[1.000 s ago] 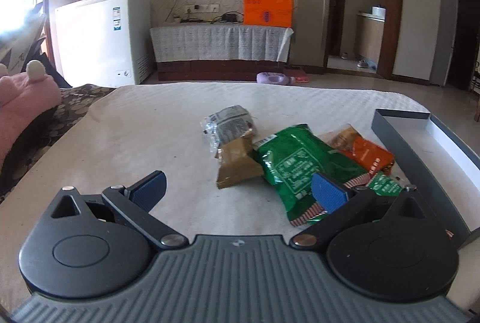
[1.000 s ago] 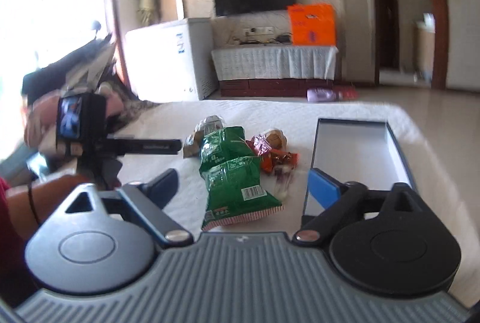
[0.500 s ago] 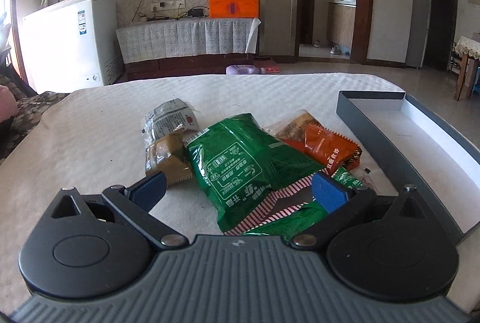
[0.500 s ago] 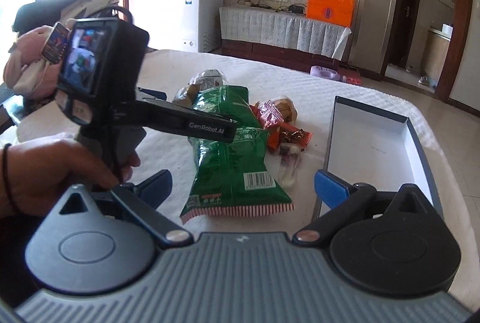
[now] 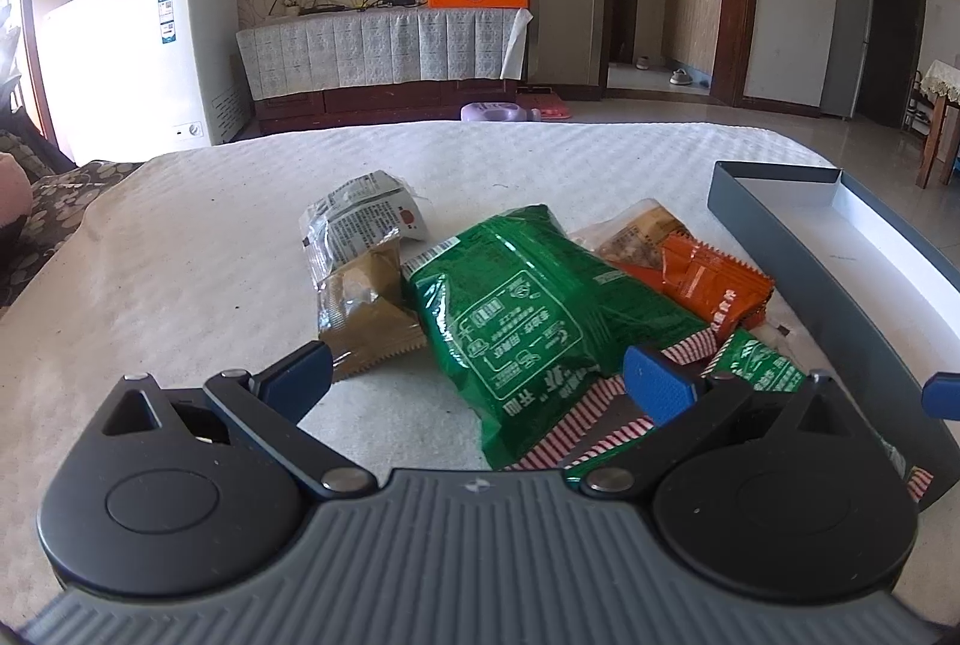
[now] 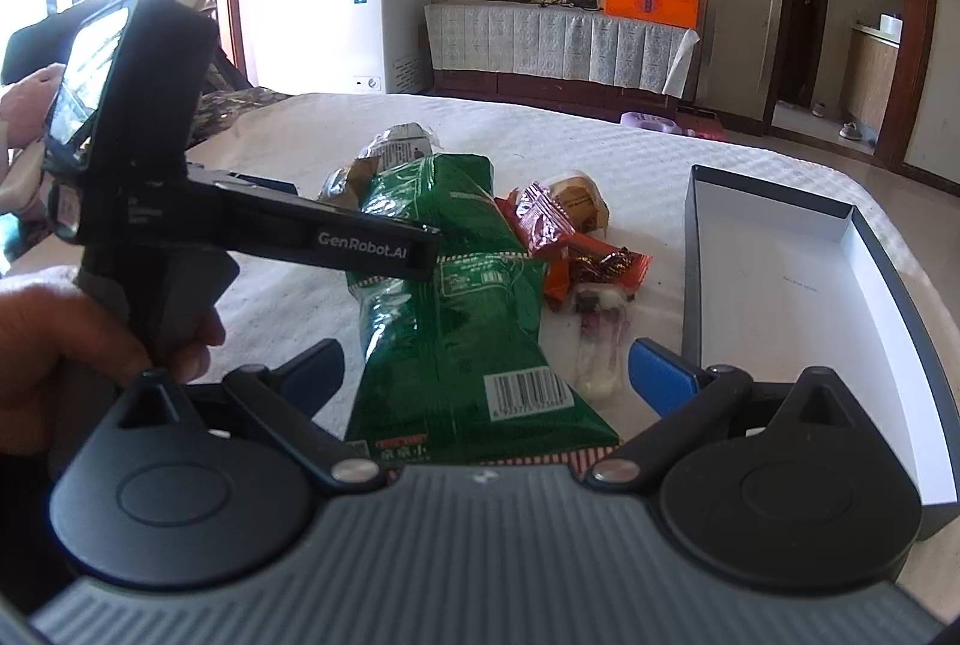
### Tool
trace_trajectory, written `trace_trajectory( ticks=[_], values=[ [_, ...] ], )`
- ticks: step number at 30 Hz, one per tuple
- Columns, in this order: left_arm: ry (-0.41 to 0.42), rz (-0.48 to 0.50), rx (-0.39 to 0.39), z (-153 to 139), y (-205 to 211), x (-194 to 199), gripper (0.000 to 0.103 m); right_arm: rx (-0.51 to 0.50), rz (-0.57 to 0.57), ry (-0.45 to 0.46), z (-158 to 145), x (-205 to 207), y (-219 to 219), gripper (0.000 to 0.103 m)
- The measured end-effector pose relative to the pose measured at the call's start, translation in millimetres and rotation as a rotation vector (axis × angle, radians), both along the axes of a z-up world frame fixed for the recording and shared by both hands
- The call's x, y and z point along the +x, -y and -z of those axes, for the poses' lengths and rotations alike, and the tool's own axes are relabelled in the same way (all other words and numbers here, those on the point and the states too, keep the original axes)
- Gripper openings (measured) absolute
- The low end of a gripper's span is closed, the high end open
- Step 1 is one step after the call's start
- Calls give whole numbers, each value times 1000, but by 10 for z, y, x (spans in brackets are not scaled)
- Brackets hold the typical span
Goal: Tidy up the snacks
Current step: 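Close the right gripper on one green chip bag while the left grips another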
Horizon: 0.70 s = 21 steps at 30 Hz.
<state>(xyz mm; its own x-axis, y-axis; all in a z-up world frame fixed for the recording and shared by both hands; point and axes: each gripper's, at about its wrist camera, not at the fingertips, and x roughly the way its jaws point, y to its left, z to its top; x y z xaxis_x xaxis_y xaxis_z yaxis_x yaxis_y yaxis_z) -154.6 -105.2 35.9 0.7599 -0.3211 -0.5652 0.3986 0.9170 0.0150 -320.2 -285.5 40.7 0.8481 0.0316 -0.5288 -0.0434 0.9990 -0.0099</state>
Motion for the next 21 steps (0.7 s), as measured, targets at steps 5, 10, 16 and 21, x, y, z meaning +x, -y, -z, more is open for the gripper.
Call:
trace_trajectory(
  ticks=[5,10,16,21],
  values=[
    [-9,-17,-21,-9,-61,20,103,-22,-45,-49,58,106,-38,102],
    [-22,-24,-48,-4,-75,15,103,-34,-79,-126,130,205,-26,88],
    [-35,54,-64,15,42,4,103,10,-77,-133,132,177,55,80],
    [-92,70,-84,85,145,128,103,7,-71,-129,127,68,57,76]
  ],
)
